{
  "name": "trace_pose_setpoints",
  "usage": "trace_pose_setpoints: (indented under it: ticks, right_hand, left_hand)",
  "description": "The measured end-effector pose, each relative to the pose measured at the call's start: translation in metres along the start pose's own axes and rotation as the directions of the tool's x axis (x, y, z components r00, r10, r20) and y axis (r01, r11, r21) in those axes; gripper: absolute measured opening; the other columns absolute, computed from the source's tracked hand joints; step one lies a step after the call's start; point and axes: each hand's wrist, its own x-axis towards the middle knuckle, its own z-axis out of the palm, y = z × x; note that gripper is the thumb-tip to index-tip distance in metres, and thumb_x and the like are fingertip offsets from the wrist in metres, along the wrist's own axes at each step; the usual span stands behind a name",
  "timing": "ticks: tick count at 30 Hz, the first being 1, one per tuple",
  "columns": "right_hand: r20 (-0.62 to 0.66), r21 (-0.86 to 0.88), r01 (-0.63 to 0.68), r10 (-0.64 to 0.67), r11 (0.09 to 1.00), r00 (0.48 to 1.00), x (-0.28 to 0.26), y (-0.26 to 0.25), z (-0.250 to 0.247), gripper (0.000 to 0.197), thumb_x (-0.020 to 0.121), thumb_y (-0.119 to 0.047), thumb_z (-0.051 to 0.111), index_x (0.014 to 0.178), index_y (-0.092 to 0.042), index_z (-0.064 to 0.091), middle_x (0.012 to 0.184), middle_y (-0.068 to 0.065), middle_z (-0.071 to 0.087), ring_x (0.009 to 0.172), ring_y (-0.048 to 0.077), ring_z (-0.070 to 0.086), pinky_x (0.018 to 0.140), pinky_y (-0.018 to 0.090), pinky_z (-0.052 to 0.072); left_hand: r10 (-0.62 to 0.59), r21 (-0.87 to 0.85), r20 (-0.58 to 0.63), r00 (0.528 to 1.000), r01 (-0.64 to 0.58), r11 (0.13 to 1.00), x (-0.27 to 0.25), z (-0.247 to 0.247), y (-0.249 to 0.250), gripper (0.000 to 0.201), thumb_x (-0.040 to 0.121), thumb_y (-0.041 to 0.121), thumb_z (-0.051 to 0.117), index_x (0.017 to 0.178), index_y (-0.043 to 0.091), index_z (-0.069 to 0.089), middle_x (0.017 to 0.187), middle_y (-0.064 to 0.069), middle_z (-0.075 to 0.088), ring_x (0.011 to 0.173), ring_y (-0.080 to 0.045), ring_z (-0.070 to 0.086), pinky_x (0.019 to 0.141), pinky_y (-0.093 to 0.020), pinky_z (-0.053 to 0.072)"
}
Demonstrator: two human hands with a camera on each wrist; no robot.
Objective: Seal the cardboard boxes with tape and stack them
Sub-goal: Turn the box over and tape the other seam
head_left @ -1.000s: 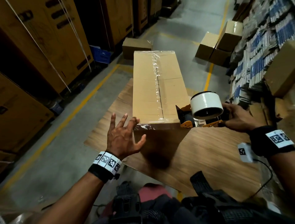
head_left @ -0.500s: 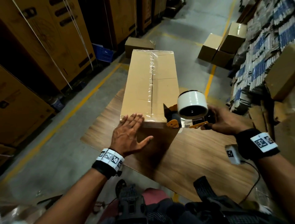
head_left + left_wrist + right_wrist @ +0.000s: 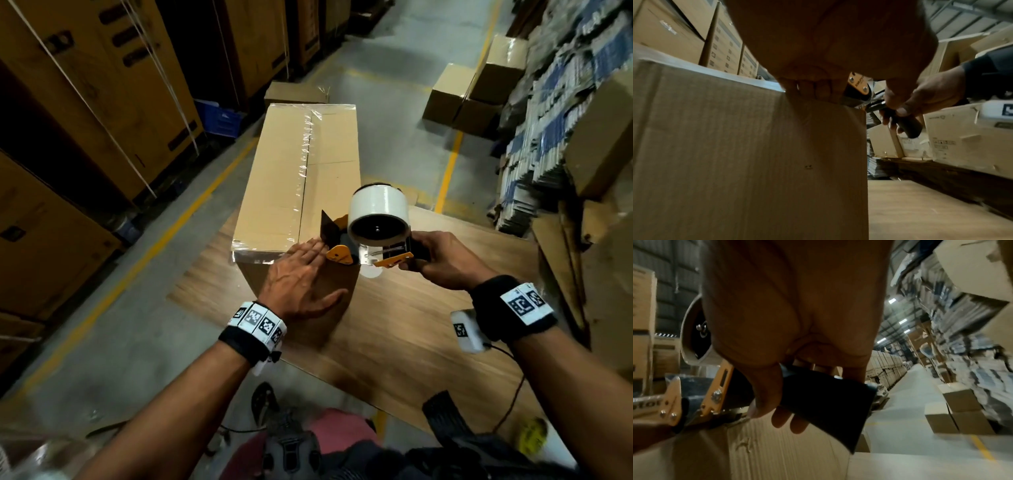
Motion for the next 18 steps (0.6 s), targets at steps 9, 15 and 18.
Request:
trace_pose_setpoints:
  ticks: [9,15,18]
  right_hand:
    - [-0.022,-0.032,-0.009,0.008,0.999,1.000,-0.021,0.010,-0.044,0.023,0.086,-0.010,0.082,0.094,-0.030,0.073,0.078,-0.017,0.073,0.075,-0.008,0.063,0.063,0.008,0.044]
    - [-0.008,0.002,-0.078,0.078,0.997,0.997,-0.050,0.032,-0.060,0.021,0.086,-0.010,0.082,0.098,-0.027,0.076,0.086,-0.013,0.077,0.087,0.009,0.071,0.075,0.022,0.052]
    - [-0.003,-0.006,-0.108,0.107,0.994,0.994,-0.055,0.044,-0.063,0.023,0.087,-0.011,0.082,0.100,-0.029,0.076,0.090,-0.013,0.078,0.090,0.009,0.072,0.085,0.034,0.055]
  left_hand:
    - [0.009,-0.029,-0.044,0.999,-0.010,1.000,0.000,0.006,-0.003,0.100,0.090,0.084,0.030,0.163,0.016,0.031,0.170,-0.004,0.029,0.157,-0.015,0.026,0.129,-0.035,0.020]
    - [0.012,-0.050,-0.047,0.999,-0.014,0.999,0.002,0.005,-0.003,0.103,0.087,0.087,0.029,0.164,0.020,0.029,0.171,0.001,0.024,0.157,-0.012,0.023,0.127,-0.027,0.010]
    - [0.009,-0.067,-0.064,0.998,-0.014,0.998,0.001,0.004,-0.003,0.102,0.087,0.087,0.032,0.163,0.019,0.032,0.170,0.001,0.027,0.156,-0.012,0.025,0.126,-0.027,0.011]
